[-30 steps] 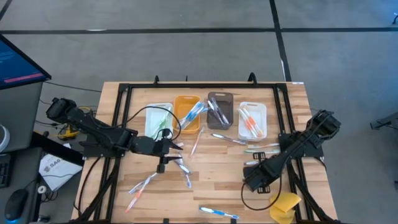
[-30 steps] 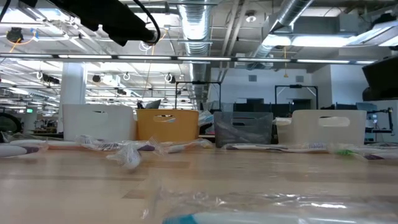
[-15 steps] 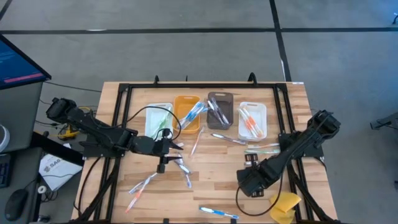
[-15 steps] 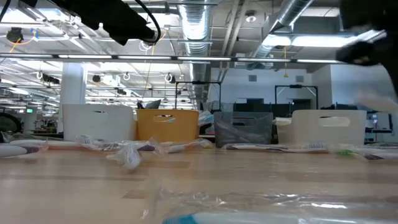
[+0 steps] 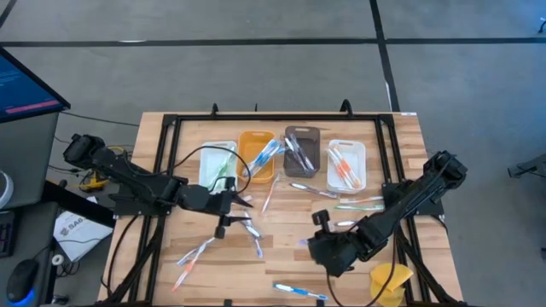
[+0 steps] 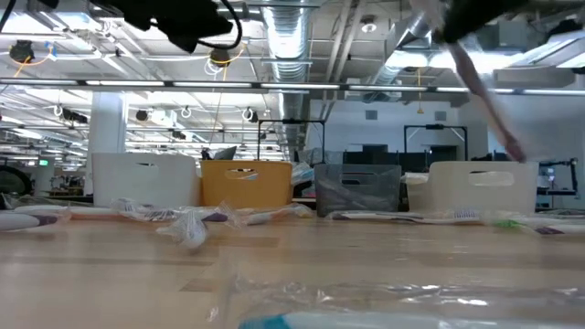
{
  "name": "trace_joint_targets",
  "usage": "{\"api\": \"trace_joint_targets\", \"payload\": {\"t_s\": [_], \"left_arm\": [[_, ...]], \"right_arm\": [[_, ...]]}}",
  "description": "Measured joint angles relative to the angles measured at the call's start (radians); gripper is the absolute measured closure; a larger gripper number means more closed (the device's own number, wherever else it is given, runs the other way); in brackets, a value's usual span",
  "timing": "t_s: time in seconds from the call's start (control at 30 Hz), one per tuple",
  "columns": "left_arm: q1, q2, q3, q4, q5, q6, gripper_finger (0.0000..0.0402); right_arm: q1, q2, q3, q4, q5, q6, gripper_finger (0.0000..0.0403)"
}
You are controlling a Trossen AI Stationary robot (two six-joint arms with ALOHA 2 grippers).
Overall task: Pick & Place Toothbrushes
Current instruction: Put the purple toothbrush into the black transparent bin
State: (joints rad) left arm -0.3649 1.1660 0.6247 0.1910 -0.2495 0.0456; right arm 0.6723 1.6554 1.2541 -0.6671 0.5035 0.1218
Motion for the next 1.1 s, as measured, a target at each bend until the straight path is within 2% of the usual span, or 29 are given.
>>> {"api": "trace_joint_targets", "payload": {"t_s": [0.2,0.4,0.77,1.1], "left_arm": [[0.0,0.0,0.0,0.03,0.047,0.011,0.0243],[0.0,0.0,0.0,0.036,0.047,0.011,0.0243],[0.0,0.001,-0.071,0.123,0.046,0.021,0.0243],[0.0,0.001,-0.095,0.175,0.046,0.048,0.0243]], "right_arm": [[-0.003,0.0,0.0,0.151,0.049,-0.167,0.0403],[-0.051,-0.044,0.003,0.275,0.073,-0.125,0.0403],[-0.154,-0.153,0.001,0.299,0.074,-0.2,0.0402],[-0.291,-0.232,0.001,0.252,0.067,-0.149,0.0401]]}}
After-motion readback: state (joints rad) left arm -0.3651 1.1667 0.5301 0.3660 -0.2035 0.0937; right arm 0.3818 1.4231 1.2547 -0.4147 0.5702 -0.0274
